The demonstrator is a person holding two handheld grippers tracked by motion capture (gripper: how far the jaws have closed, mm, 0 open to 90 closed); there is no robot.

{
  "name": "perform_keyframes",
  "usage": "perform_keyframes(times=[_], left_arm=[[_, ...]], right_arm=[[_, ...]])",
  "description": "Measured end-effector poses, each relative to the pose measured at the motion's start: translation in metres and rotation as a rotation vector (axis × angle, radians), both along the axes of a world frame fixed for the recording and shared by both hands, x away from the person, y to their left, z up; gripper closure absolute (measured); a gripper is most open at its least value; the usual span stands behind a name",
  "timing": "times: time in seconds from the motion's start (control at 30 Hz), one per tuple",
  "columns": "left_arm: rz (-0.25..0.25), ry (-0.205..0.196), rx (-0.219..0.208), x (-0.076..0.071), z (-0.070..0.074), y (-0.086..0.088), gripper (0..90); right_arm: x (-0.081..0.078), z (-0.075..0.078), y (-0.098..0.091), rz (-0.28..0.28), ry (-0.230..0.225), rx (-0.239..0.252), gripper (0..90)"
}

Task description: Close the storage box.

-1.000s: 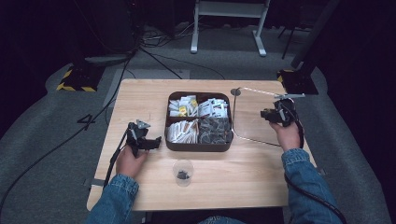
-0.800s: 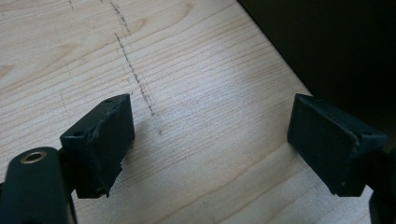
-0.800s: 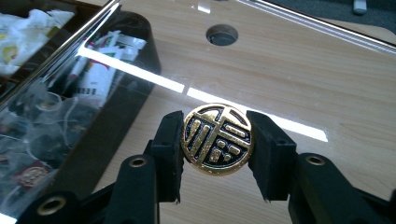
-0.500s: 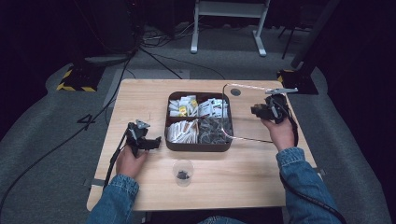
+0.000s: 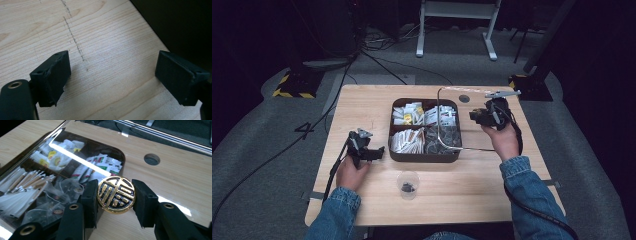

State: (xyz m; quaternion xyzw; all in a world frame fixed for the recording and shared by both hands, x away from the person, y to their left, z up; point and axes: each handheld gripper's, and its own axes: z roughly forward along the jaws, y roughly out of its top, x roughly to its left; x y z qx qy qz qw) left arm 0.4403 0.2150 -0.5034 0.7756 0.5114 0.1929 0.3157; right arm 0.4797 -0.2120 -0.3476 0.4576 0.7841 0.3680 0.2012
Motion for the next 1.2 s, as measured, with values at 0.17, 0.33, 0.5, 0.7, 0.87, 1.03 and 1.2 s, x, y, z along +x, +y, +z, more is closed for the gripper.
perform_keyframes(times=[0.17, 0.33, 0.5, 0.7, 0.87, 1.03, 1.2], left_arm=[[-0.001, 0.001, -0.001, 0.0, 0.0, 0.0, 13.4], [-0.004, 0.002, -0.004, 0.001, 0.0, 0.0, 13.4], [-0.003, 0.001, -0.005, 0.001, 0.0, 0.0, 13.4], [-0.003, 0.0, -0.005, 0.001, 0.0, 0.0, 13.4], [-0.002, 0.0, -0.004, 0.001, 0.0, 0.0, 13.4], [-0.002, 0.0, -0.004, 0.001, 0.0, -0.001, 13.4], [0.004, 0.0, -0.003, 0.0, 0.0, -0.001, 13.4]], right_arm=[[-0.002, 0.002, 0.017, 0.03, -0.01, -0.011, 57.9], [-0.001, 0.005, 0.036, 0.052, -0.003, -0.002, 58.0], [0.0, 0.006, 0.049, 0.072, -0.004, 0.002, 58.0], [0.002, 0.004, 0.069, 0.094, -0.003, 0.008, 57.9], [0.004, -0.001, 0.083, 0.107, 0.011, 0.023, 57.9], [0.006, -0.004, 0.096, 0.127, 0.015, 0.014, 57.9], [0.007, -0.008, 0.107, 0.138, 0.023, 0.018, 57.9]])
